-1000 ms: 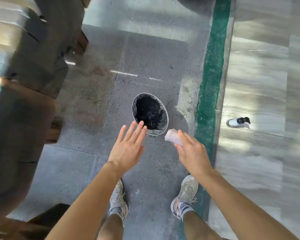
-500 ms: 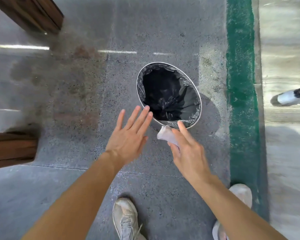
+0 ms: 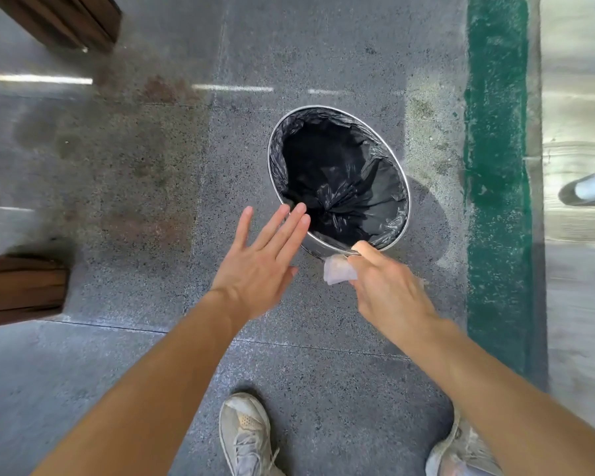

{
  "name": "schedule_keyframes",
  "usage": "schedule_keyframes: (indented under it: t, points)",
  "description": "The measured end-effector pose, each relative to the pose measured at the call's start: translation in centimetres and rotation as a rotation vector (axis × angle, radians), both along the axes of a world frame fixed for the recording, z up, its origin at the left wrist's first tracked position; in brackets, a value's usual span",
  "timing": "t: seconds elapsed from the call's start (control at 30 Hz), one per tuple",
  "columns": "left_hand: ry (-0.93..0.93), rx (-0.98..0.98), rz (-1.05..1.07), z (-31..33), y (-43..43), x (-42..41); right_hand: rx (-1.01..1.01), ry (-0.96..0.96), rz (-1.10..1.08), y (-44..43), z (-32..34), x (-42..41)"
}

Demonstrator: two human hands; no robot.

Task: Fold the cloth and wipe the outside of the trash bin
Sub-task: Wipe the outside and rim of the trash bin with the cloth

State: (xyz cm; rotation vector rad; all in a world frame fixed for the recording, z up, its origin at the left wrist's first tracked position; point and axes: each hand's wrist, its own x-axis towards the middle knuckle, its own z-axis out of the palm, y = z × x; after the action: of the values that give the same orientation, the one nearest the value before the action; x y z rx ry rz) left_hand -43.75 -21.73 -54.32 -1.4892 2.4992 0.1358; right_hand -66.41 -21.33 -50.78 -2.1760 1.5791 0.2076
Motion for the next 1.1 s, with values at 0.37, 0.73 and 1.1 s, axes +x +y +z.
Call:
schedule_keyframes:
  t: [0.37, 0.73, 1.1]
  points:
    - [0.077, 0.058, -0.022, 0.8, 0.9, -10.6, 0.067, 0.448, 0.362, -7.6, 2.2, -12.3]
    - [0.125, 0.034, 0.113, -0.1, -0.3, -14.9, -0.009, 0.097, 0.006, -8.2, 3.5, -17.8]
    - [0.305, -0.478, 0.015, -8.6, -1.8, -14.8, -0.207, -0.360, -0.485, -3.8, -1.0, -15.9]
